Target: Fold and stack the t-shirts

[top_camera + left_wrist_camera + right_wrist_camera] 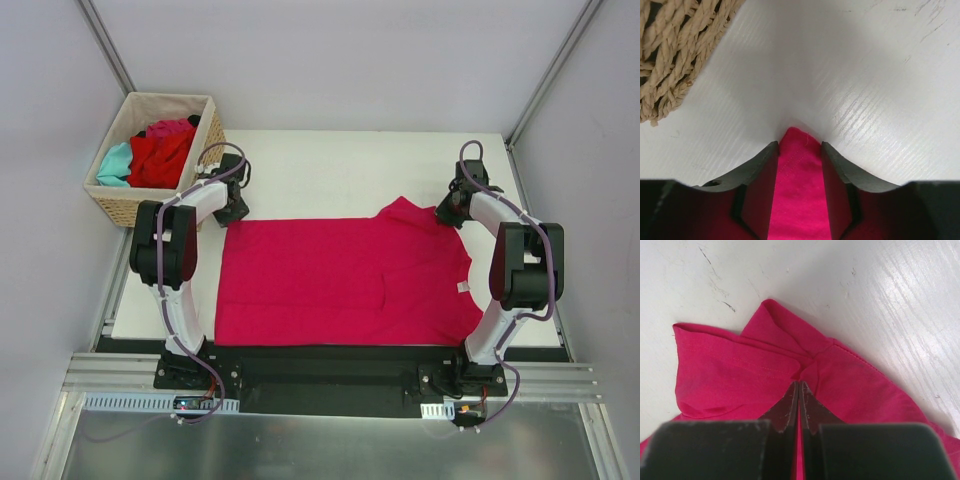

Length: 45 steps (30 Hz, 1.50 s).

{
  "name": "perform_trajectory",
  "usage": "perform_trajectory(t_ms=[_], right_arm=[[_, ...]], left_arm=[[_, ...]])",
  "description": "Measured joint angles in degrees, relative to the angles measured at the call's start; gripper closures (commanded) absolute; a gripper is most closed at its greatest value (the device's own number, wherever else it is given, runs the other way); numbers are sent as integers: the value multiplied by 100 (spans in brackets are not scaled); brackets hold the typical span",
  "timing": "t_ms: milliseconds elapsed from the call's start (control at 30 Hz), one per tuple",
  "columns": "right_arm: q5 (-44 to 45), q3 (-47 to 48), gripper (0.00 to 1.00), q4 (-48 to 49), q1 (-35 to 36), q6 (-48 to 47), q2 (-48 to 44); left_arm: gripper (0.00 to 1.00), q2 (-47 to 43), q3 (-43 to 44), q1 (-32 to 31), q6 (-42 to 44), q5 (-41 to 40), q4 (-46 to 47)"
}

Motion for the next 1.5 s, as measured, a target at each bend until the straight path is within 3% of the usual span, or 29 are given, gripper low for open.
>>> perform_trajectory(t_ms=[67, 100, 200, 267, 767, 1167, 1500], right_arm=[[0, 0, 99, 0, 0, -2, 0], [0, 0, 99, 0, 0, -2, 0], [0, 0, 99, 0, 0, -2, 0], [0, 0, 99, 0, 0, -2, 0], [59, 74, 99, -46, -13, -7, 15], [-70, 1537, 99, -74, -463, -70, 763], [-461, 1611, 99, -39, -372, -264, 452]], left_arm=[[71, 20, 0, 20, -9, 57, 11], [84, 35, 0, 44, -15, 105, 17], [87, 42, 2, 85, -59, 173, 55], [100, 42, 4, 118, -55, 219, 57], [100, 304, 459, 120, -15, 533, 9], [100, 619, 946, 120, 11, 732, -28], [100, 603, 951, 120, 37, 772, -46]])
